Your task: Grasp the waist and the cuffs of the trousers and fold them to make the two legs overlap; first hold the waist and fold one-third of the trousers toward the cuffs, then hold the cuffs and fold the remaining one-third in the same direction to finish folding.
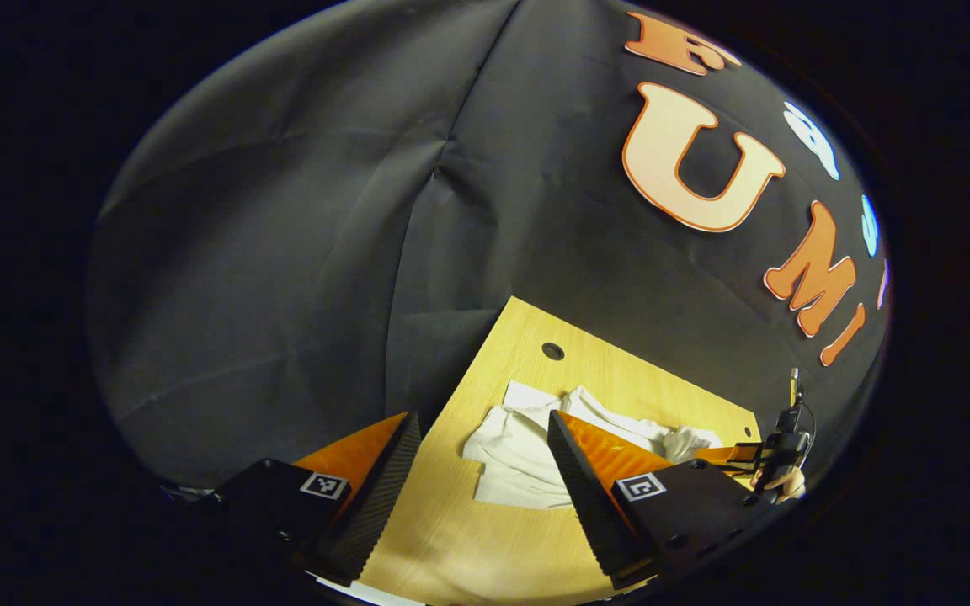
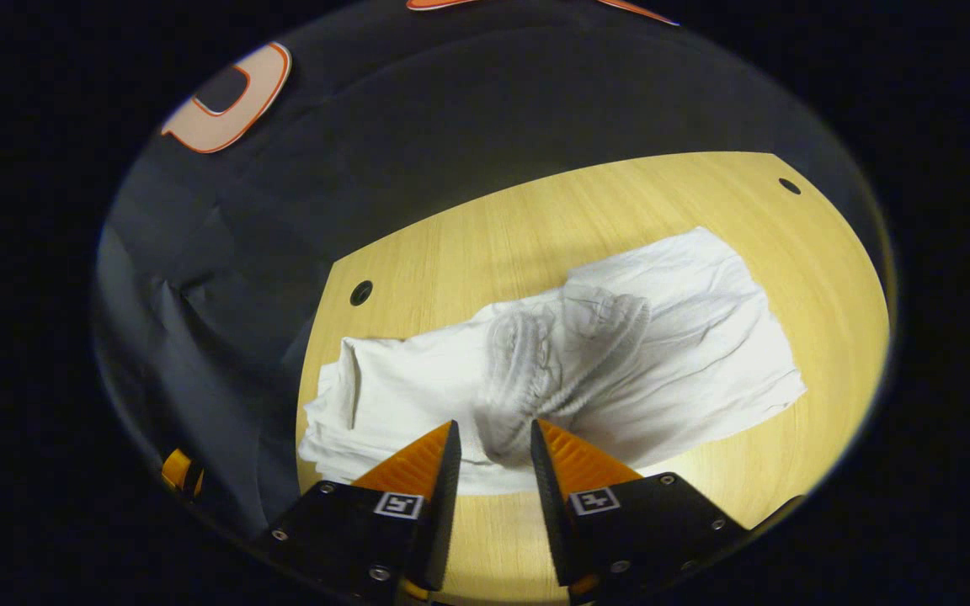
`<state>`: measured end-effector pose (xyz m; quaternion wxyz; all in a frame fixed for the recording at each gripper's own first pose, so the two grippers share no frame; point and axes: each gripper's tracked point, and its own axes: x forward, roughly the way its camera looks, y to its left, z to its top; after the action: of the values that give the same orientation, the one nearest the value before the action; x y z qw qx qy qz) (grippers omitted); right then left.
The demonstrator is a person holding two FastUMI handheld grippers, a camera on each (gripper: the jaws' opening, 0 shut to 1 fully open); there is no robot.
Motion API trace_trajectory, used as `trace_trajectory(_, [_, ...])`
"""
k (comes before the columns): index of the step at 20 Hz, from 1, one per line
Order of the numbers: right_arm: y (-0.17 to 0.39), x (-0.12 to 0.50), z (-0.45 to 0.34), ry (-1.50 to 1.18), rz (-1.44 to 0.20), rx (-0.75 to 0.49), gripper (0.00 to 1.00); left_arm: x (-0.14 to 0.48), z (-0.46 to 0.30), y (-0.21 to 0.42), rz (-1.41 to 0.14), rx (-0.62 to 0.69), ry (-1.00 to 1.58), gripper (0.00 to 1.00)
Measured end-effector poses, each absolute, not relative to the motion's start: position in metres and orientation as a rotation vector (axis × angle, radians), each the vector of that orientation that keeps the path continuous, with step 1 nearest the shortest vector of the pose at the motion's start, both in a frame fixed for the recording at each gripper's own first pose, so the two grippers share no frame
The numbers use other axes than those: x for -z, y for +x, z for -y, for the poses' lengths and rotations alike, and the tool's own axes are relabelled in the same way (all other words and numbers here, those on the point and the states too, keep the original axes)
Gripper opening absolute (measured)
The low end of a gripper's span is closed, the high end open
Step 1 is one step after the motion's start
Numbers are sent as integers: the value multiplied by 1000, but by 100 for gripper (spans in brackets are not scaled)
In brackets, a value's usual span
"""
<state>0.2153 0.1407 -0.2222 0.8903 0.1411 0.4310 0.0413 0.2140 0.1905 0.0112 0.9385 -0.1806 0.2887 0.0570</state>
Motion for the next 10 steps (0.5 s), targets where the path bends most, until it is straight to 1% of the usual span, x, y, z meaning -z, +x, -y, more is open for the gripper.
trace_trajectory(1, [212, 224, -143, 290, -901, -95, 45, -5, -187, 213, -603, -113, -384, 100])
trace_trajectory(2, [209, 226, -146, 292, -906, -106, 66, -2, -183, 213, -615, -112, -400, 100])
trace_trajectory(3, [206, 227, -148, 296, -911, -113, 68, 5, -181, 212, -626, -111, -415, 100])
trace_trajectory(4, [205, 228, -149, 296, -913, -120, 92, 11, -179, 210, -640, -113, -431, 100])
trace_trajectory(5, [202, 228, -148, 295, -912, -122, 98, 17, -176, 209, -654, -115, -452, 100])
trace_trajectory(10, [192, 229, -133, 291, -904, -128, 99, 54, -162, 204, -745, -129, -581, 100])
